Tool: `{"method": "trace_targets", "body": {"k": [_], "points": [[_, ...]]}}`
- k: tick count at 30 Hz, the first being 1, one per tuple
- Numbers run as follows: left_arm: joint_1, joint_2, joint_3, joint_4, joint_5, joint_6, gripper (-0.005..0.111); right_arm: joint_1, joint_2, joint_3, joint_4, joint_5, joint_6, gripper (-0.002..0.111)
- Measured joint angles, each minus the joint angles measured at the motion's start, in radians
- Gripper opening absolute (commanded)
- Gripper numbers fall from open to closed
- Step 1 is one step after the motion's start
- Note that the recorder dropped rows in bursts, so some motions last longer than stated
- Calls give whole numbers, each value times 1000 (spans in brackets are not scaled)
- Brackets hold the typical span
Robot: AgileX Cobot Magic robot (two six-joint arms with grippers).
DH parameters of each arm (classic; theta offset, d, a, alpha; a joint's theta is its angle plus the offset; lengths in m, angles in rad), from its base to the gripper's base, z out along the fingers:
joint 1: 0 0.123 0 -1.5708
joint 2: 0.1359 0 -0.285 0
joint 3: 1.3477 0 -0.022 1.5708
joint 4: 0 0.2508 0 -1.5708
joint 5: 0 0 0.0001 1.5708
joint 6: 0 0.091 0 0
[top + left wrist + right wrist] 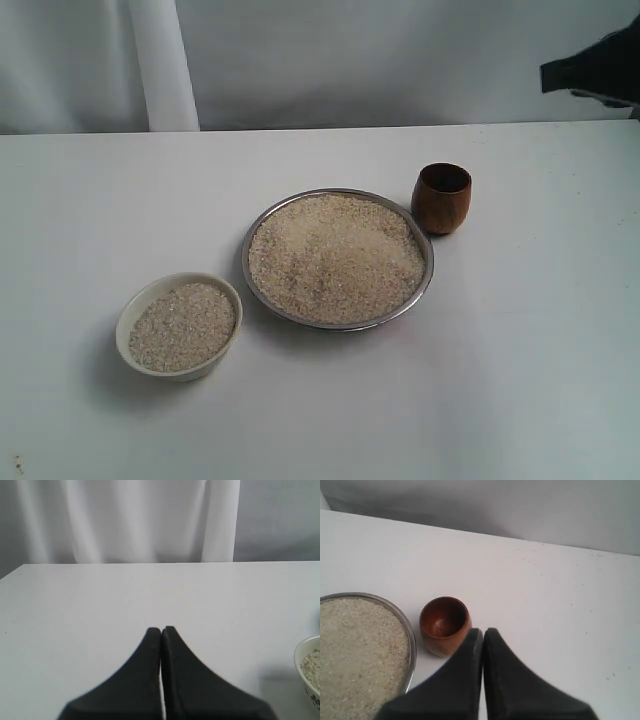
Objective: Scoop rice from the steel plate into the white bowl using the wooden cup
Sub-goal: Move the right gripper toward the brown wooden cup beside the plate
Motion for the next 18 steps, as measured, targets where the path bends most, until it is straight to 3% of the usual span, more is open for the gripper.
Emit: {"method": "trace_targets", "body": {"k": [7, 9, 11, 14, 16, 18], "points": [[0, 0, 0, 0, 0, 0, 0, 2, 267, 17, 15, -201, -62, 0], [0, 0, 0, 0, 0, 0, 0, 2, 298, 101, 15, -345, -118, 0], [0, 0, 0, 0, 0, 0, 0, 2, 309, 262, -31, -618, -120, 0], [0, 0, 0, 0, 0, 0, 0, -5, 331, 365, -263, -793, 50, 0], [0, 0, 0, 0, 0, 0, 0, -43, 375, 384, -620, -955, 373, 0], [0, 0, 0, 0, 0, 0, 0, -75, 414, 384, -775, -1076, 536, 0]]}}
